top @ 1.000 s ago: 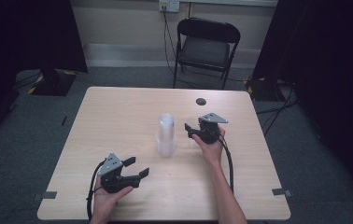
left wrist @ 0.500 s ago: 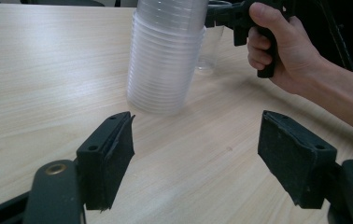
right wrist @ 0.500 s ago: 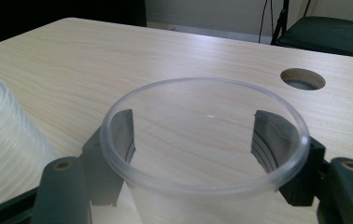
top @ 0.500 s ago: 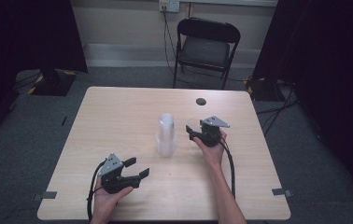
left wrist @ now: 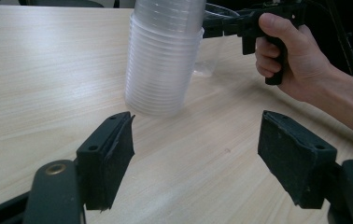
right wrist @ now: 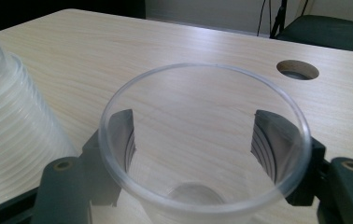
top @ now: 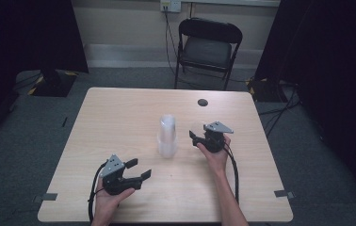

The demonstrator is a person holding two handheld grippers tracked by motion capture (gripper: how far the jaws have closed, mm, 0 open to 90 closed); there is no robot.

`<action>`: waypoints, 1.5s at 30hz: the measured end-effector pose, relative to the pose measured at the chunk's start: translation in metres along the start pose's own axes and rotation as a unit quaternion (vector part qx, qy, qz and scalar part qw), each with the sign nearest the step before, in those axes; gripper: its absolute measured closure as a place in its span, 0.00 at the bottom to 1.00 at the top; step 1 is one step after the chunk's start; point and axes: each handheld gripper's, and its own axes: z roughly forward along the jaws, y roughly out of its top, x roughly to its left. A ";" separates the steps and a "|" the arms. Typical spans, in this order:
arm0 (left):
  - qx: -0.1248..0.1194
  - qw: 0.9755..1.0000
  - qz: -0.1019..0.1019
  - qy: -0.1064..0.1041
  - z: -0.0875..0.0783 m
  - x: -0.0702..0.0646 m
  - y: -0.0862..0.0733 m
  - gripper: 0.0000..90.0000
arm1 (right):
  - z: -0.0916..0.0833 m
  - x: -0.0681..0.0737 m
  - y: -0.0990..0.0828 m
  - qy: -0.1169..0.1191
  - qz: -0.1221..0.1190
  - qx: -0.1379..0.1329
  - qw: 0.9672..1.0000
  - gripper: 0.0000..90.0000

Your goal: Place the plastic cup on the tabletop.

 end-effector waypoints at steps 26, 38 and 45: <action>0.004 1.000 0.000 0.009 -0.001 0.002 0.003 0.29 | -0.002 -0.001 -0.005 0.014 0.016 0.039 0.999 0.20; -0.002 1.000 0.008 0.018 -0.003 0.002 0.006 0.28 | -0.011 -0.005 -0.009 0.008 0.035 0.043 0.998 0.15; -0.004 0.999 0.015 0.033 -0.004 0.002 0.008 0.26 | -0.018 0.000 -0.008 0.004 0.032 0.038 0.999 0.15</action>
